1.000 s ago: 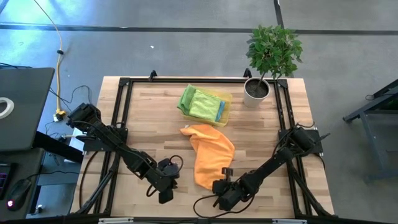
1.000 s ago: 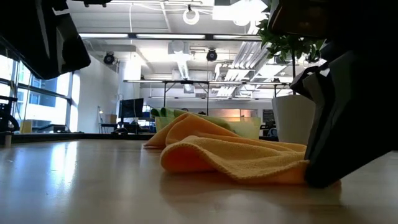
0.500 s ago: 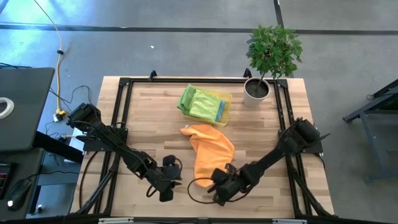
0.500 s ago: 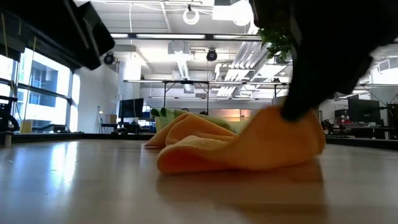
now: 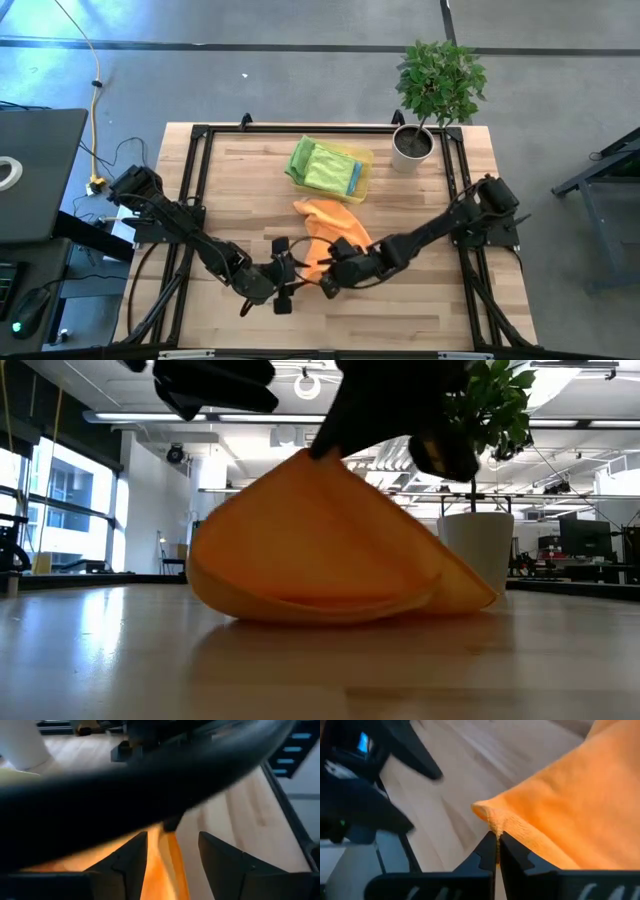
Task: Fold microfiber towels
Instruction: Fold the orange microfiber towel
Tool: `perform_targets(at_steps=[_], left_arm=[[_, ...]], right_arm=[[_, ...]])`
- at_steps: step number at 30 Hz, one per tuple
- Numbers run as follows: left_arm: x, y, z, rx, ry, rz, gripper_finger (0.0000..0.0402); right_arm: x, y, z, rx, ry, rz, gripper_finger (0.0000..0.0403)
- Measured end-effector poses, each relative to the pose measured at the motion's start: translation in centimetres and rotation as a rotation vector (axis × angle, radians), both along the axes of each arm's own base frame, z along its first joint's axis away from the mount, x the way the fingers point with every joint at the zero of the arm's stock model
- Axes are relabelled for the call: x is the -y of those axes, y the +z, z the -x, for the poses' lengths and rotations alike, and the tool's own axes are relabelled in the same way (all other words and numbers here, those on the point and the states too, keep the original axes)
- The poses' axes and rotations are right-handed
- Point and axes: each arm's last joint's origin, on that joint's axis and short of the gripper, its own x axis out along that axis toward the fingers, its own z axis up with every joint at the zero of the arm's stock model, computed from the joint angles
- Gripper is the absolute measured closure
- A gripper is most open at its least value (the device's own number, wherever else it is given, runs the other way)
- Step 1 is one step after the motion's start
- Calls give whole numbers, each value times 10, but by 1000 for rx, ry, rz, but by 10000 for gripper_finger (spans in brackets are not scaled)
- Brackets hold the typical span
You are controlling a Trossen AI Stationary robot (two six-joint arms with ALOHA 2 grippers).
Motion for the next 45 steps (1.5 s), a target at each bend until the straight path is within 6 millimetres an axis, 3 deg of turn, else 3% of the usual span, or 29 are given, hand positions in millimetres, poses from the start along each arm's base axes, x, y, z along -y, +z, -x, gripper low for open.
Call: perform_targets(at_steps=[7,15,31,45], left_arm=[[-13,-3,-8,-6,40,38,231],[-24,-18,-15,-67,74,64,231],[-35,-41,6,-301,270,126,231],[-37,-46,15,-374,363,198,232]], right_arm=[[16,8,-7,39,25,10,402],[20,26,-3,81,131,63,403],[35,94,34,217,234,165,403],[44,96,51,104,266,262,403]])
